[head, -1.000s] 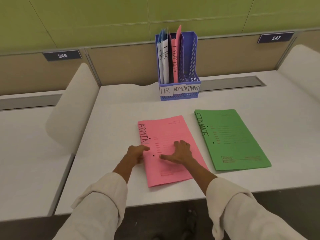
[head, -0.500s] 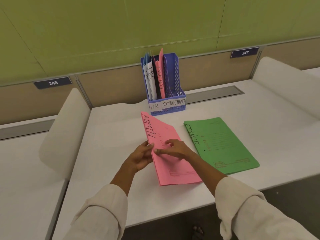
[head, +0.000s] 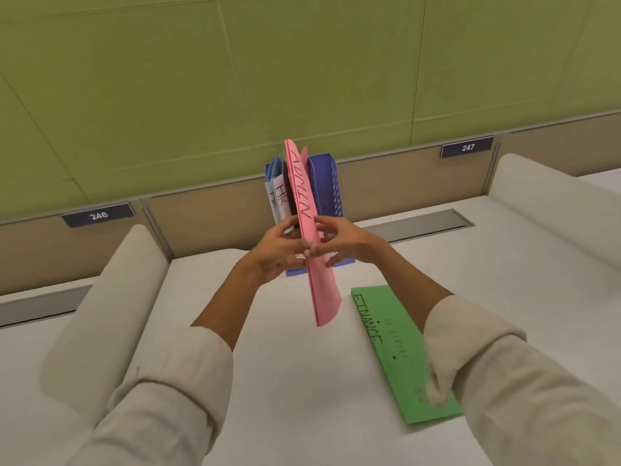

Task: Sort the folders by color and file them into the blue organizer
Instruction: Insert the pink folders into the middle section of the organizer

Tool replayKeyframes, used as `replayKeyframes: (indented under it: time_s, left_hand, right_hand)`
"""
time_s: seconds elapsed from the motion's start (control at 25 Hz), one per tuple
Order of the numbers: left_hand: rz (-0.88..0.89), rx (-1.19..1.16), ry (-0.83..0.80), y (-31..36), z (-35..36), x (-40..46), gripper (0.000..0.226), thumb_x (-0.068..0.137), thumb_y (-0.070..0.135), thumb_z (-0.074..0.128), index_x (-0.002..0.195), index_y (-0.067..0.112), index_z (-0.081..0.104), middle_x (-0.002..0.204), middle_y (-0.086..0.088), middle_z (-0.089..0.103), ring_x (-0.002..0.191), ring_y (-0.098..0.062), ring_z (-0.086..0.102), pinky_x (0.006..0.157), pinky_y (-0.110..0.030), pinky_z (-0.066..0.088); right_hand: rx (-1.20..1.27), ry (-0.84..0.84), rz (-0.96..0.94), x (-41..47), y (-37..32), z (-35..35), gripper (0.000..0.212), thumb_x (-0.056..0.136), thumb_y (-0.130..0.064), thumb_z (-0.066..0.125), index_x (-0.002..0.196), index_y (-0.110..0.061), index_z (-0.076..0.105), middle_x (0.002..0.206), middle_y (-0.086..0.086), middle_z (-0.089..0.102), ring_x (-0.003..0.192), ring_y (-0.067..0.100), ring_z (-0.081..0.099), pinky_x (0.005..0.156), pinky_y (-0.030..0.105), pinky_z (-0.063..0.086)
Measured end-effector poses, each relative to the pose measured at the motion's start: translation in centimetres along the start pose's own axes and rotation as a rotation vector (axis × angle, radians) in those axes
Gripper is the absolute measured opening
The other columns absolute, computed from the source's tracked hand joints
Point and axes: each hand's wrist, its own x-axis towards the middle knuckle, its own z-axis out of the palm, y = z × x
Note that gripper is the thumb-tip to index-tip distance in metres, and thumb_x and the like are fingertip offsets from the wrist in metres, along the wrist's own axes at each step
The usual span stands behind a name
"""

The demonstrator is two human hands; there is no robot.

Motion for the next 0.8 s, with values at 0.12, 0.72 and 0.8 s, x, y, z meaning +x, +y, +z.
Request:
replayKeyframes:
  time_s: [0.12,0.72,0.8]
  left_hand:
    - [0.088,0.139,0.049,2.9,0.6,4.1,0.068,0.078,-0.017,0.061,0.135,0.014,0.043,0.120,-0.020,0.064,0.102,-0.035,0.065,0.073,-0.048,0.057]
    - [0.194,0.339,0.246,2.6,-1.7,19.5,0.076,0.084,-0.018,0.052,0.146,0.022,0.034,0.129,-0.004,0.059,0.102,-0.019,0.062,0.074,-0.037,0.056]
    - [0.183,0.343,0.265,1.9,-2.1,20.8,0.077,0.084,-0.018,0.052,0.147,0.023,0.033,0.136,-0.004,0.056,0.116,-0.023,0.059,0.079,-0.039,0.057]
  right_hand:
    - [-0.098,-0.039,-0.142,3.1,-2.3,-3.5,0.090,0.068,-0.008,0.086,0.144,-0.017,0.041,0.129,0.003,0.062,0.116,0.022,0.061,0.079,0.047,0.060]
    - [-0.308,0.013,-0.303,18.9,0.1,-12.2,0.129,0.054,-0.017,0.095,0.156,-0.018,0.016,0.153,-0.001,0.040,0.138,0.017,0.041,0.109,0.038,0.043]
    - [-0.312,0.019,-0.312,20.1,1.1,-12.4,0.128,0.055,-0.017,0.095,0.156,-0.018,0.016,0.149,-0.002,0.045,0.136,0.013,0.044,0.106,0.034,0.045]
